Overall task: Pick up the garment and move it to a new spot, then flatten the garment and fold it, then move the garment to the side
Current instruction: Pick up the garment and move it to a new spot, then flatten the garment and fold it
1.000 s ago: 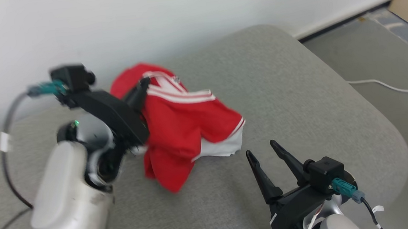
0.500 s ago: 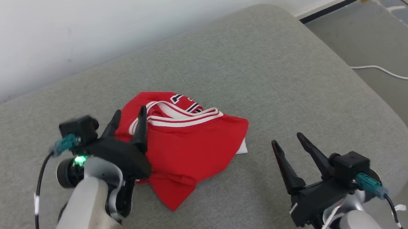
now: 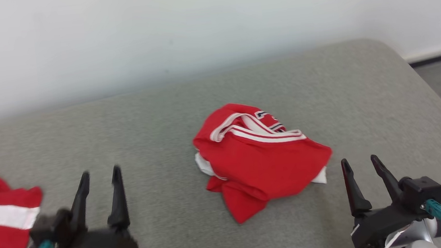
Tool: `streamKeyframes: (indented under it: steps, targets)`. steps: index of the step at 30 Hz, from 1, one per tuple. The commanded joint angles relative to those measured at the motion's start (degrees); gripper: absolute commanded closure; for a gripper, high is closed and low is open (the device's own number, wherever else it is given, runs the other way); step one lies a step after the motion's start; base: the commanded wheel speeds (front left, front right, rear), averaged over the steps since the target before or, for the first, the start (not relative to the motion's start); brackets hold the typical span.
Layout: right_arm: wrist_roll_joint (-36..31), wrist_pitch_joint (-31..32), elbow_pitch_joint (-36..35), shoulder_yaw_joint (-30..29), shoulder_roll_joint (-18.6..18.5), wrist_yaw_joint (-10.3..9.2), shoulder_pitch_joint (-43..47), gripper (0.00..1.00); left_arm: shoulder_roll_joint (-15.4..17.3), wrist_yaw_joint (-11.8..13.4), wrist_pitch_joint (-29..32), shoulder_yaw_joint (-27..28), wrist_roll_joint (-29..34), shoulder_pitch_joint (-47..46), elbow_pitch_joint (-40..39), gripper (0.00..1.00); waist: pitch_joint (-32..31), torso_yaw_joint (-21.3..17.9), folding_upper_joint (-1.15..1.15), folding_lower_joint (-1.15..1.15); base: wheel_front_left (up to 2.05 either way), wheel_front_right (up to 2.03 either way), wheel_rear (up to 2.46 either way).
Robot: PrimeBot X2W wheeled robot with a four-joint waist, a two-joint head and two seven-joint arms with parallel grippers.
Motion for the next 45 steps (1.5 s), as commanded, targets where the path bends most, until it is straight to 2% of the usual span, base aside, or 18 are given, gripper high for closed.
streamKeyframes:
  steps: [1, 5, 11, 20, 45]
  targets:
    - [-0.6, 0.04, -0.21, -0.49, -0.07, -0.12, 1.04, 0.0, 0.26, 0.47, -0.01, 0.77, 1.7, 2.91, -1.5, 0.0, -5.0, 6.25, 0.0, 0.0, 0.0, 0.0, 0.0]
    - [-1.12, 0.42, -0.64, -1.79, -0.09, -0.12, 2.44, 0.0, -0.17, 1.58, -0.03, 4.05, 6.1, 9.96, -7.26, 0.0, -6.04, 7.99, 0.0, 0.0, 0.0, 0.0, 0.0]
    - [-1.6, 1.3, -1.36, -0.67, -0.09, -0.12, 4.03, 0.0, -1.25, 2.36, -0.04, 6.78, 9.77, 17.41, -12.97, 0.0, -6.85, 8.95, 0.0, 0.0, 0.0, 0.0, 0.0]
    - [-0.41, 2.22, -1.2, 2.68, -0.09, -0.12, 5.77, 0.0, -2.79, 2.56, -0.04, 8.22, 9.34, 24.21, -12.51, 0.0, -7.35, 8.04, 0.0, 0.0, 0.0, 0.0, 0.0]
    - [0.52, 2.06, -0.55, 3.37, -0.08, -0.12, 8.45, 0.0, -1.77, 2.37, 2.42, 6.23, 8.23, 23.48, -13.28, 0.0, -8.42, 6.13, 0.0, 0.0, 0.0, 0.0, 0.0]
